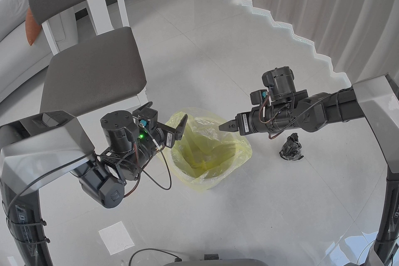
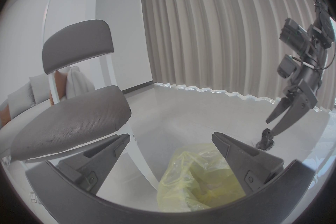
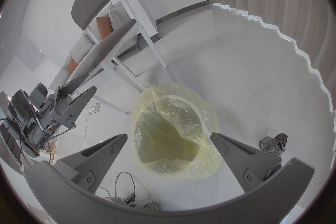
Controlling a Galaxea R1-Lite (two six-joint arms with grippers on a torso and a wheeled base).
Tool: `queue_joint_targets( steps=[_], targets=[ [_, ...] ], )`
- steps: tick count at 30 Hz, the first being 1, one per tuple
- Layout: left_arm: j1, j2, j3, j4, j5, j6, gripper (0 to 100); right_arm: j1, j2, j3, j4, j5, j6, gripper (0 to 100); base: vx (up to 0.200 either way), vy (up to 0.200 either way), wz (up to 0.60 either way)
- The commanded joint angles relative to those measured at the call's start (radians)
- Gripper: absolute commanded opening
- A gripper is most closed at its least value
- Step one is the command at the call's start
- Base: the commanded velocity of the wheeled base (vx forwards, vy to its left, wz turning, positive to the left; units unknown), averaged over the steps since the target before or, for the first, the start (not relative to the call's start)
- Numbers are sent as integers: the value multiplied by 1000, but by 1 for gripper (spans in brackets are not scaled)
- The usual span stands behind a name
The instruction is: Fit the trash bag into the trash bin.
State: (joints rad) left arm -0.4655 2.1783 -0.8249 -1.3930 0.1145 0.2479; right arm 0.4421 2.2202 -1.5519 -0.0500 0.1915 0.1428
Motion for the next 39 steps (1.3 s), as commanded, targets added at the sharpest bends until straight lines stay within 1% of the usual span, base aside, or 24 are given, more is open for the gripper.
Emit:
queue_joint_targets(
  steps=[1, 2, 3, 4, 5, 7, 10, 12, 13, 14, 16, 28, 34, 36, 39],
  targets=[
    [15, -84, 93, 22, -90, -2, 100, 0, -28, 4, 38, -1, 1, 100, 0, 0, 0],
    [15, -91, 116, 12, -125, -13, 100, -2, -39, 4, 47, -1, 4, 100, 0, 0, 0],
    [11, -92, 127, 0, -141, -30, 100, -3, -45, 7, 50, -1, 4, 100, 0, 0, 0],
    [11, -92, 128, -3, -142, -33, 100, -3, -45, 9, 50, -3, 6, 100, 0, 0, 0],
    [4, -89, 136, -43, -147, -68, 100, -3, -54, 21, 50, -3, 6, 100, 0, 0, 0],
    [1, -84, 138, -67, -147, -81, 100, -3, -62, 27, 50, -3, 8, 100, 0, 0, 0],
    [4, -57, 105, -97, -124, -94, 100, -3, -71, 42, 48, -3, 8, 100, 0, 0, 0],
    [8, -49, 92, -84, -102, -101, 100, -3, -73, 46, 47, -3, 8, 100, 0, 0, 0],
    [13, -43, 75, -77, -59, -105, 100, -2, -76, 50, 47, -14, 8, 100, 0, 0, 0],
    [18, -43, 73, -70, -44, -105, 100, 0, -76, 56, 41, -26, 8, 100, 200, 0, 0],
    [27, -52, 86, -49, -42, -104, 100, 1, -76, 64, 38, -43, 4, 100, 200, 0, 0],
    [1, -54, 86, -57, -32, -105, 100, -2, -91, 72, 42, -43, 6, 100, 200, 0, 0],
    [-4, -57, 90, -72, -29, -104, 100, 3, -85, 93, 39, -44, -5, 100, 0, 0, 0],
    [-4, -57, 98, -72, -12, -102, 100, 6, -82, 102, 38, -43, -25, 100, 0, 0, 0],
    [-7, -58, 102, -72, 33, -98, 100, 7, -67, 119, 33, -49, -109, 100, 0, 0, 0]
  ],
)
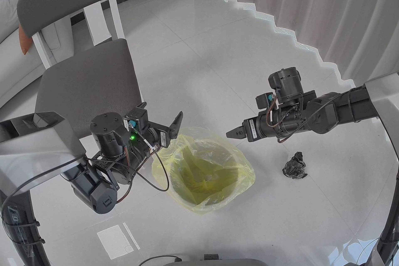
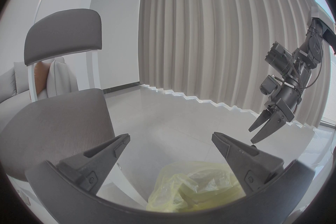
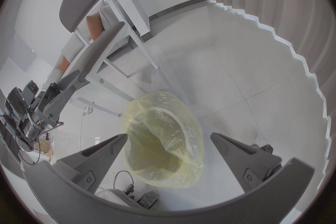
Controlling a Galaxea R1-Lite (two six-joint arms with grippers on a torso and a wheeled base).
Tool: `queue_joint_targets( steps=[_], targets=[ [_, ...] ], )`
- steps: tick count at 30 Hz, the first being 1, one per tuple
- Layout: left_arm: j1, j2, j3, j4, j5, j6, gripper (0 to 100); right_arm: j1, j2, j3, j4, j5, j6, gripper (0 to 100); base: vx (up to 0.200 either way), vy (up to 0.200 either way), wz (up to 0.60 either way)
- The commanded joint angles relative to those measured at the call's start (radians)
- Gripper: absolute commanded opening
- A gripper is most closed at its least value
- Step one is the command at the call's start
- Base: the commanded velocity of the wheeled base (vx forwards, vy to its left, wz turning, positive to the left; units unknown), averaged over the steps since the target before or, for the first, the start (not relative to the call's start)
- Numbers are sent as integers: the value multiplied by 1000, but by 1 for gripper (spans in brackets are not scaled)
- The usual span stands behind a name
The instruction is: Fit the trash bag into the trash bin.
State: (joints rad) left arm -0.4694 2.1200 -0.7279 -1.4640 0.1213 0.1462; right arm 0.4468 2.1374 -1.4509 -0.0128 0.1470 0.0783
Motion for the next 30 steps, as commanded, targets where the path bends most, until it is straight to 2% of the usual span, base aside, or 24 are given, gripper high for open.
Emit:
queue_joint_targets(
  steps=[1, 5, 12, 18, 21, 26, 27, 30],
  targets=[
    [-3, 0, 7, 1, 40, 7, 100, 6, 22, 23, -12, -6, -66, 100, 0, 0, 0],
    [-8, -5, 10, -1, 78, 9, 100, 26, 41, 33, -44, -24, -114, 100, 0, 0, 0],
    [-20, -14, 24, -4, 124, 21, 100, 67, 114, 50, -119, -112, -292, 100, 0, 0, 0],
    [-9, -17, 13, -30, 121, 26, 100, 119, 156, 61, -197, -153, -351, 100, 0, 0, 0],
    [5, -28, 39, -58, 112, 18, 100, 144, 183, 52, -204, -219, -405, 100, 0, 0, 0],
    [58, -52, 71, -96, 92, 13, 100, 159, 217, 50, -231, -274, -446, 100, 0, 0, 0],
    [81, -72, 94, -107, 89, 9, 100, 167, 240, 49, -260, -328, -462, 100, 0, 0, 0],
    [117, -117, 119, -107, 86, 0, 100, 171, 263, 56, -314, -369, -511, 100, 0, 0, 0]
  ],
)
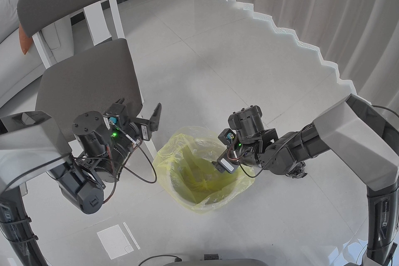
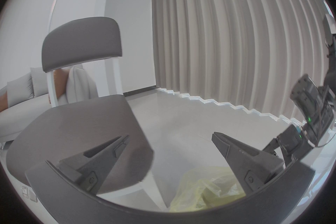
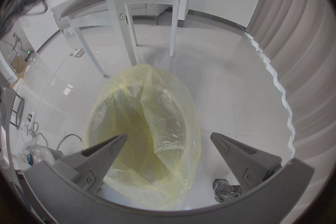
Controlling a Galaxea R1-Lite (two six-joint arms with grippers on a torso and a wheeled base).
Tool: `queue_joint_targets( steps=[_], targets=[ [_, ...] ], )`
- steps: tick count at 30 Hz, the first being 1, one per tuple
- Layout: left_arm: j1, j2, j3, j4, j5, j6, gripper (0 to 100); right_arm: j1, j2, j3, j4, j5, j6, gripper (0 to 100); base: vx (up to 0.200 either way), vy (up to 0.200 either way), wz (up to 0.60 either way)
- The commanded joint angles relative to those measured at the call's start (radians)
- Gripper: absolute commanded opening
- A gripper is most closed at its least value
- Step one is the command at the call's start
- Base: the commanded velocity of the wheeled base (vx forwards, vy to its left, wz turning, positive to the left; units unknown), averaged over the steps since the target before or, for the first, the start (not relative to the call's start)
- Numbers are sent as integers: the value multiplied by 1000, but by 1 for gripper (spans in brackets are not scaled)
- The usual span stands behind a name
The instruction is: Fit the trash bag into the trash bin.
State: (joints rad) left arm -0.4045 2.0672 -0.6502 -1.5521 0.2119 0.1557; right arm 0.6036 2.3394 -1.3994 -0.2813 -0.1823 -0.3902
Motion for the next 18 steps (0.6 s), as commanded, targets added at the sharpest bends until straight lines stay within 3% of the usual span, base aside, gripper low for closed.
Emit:
queue_joint_targets(
  steps=[1, 4, 18],
  targets=[
    [55, -73, 41, -19, -3, -16, 100, 15, 61, 7, -55, -43, -61, 100, 0, 0, 0],
    [55, -87, 46, -17, -3, -28, 100, 19, 66, 7, -65, -45, -95, 100, 0, 0, 0],
    [46, -59, 49, -19, -5, -30, 100, 28, 193, -75, -68, -54, -90, 100, 0, 0, 0]
  ],
)
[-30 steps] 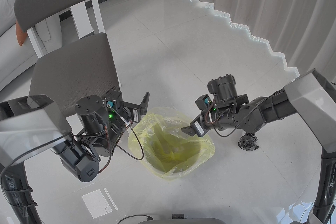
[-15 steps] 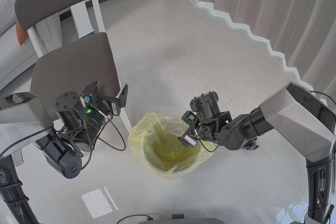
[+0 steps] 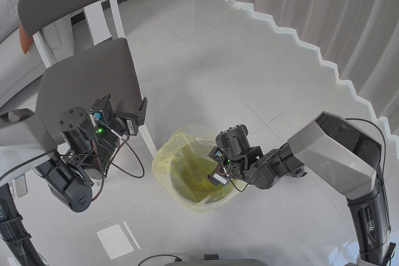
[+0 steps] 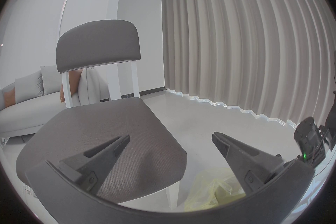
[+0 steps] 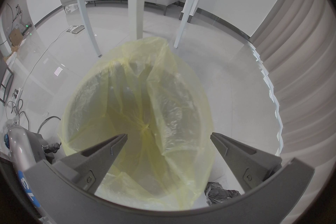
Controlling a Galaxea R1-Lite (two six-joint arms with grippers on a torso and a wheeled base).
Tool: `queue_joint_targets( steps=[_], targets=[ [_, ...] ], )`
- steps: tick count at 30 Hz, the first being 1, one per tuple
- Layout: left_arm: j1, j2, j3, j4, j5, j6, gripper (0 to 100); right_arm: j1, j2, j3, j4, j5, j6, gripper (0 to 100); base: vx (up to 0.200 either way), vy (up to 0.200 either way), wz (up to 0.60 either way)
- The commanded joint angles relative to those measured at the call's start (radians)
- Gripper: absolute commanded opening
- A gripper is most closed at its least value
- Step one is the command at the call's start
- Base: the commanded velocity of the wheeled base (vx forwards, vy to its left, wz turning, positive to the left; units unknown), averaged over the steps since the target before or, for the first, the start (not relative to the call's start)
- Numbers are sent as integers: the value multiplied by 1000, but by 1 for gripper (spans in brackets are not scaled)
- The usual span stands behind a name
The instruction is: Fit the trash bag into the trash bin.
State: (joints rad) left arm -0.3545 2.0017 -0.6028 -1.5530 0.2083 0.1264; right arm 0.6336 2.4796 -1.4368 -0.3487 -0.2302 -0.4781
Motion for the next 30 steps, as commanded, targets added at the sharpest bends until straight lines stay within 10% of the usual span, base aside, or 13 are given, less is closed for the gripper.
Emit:
queue_joint_targets(
  steps=[1, 12, 13, 30],
  targets=[
    [-4, 8, 1, -18, -1, -1, 100, -2, 58, -48, -1, -11, -5, 100, 0, 0, 0],
    [-1, 0, 6, -18, -1, -1, 100, -8, 48, -70, 1, -17, -45, 100, 0, 0, 0],
    [-1, 0, 8, -18, -1, -1, 100, -8, 48, -70, -1, -18, -43, 0, 0, 0, 0],
    [3, -11, 17, -18, 0, -5, 100, -22, 39, -102, 4, -58, -59, 0, 0, 0, 0]
  ],
)
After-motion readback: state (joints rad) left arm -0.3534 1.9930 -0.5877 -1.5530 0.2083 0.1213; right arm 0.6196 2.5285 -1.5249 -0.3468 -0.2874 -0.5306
